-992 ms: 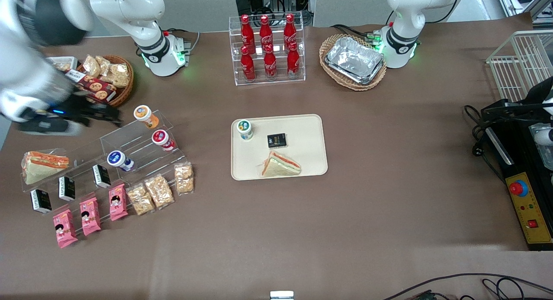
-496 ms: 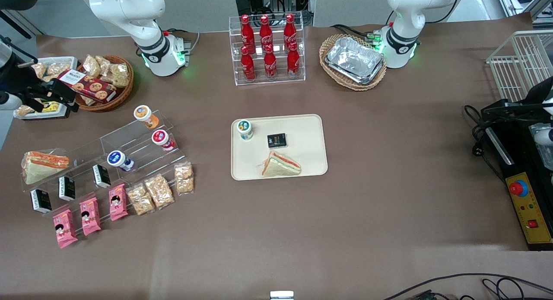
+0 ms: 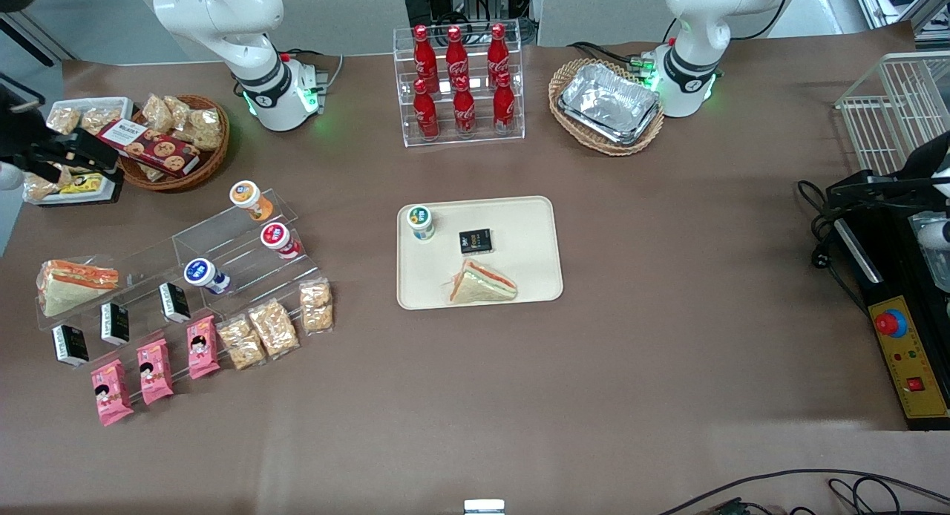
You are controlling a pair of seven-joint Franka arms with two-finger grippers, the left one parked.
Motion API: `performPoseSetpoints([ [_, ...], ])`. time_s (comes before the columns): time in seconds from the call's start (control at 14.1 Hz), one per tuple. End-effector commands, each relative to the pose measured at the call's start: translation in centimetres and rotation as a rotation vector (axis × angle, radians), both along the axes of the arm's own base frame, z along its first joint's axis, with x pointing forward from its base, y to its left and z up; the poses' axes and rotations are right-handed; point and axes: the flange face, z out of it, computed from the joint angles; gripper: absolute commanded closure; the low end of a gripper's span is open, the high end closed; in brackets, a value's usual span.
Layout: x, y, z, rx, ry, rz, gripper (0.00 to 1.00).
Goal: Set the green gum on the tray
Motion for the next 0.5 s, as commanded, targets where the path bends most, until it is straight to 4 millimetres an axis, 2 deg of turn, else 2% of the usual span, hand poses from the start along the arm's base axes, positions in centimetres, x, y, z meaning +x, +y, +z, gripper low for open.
performPoseSetpoints([
  [0.0, 1.6, -0.9, 0.7, -0.010, 0.074, -0.017, 0.00],
  [0.43, 2.3, -0.7, -1.1, 0.002, 0.118, -0.015, 0.00],
])
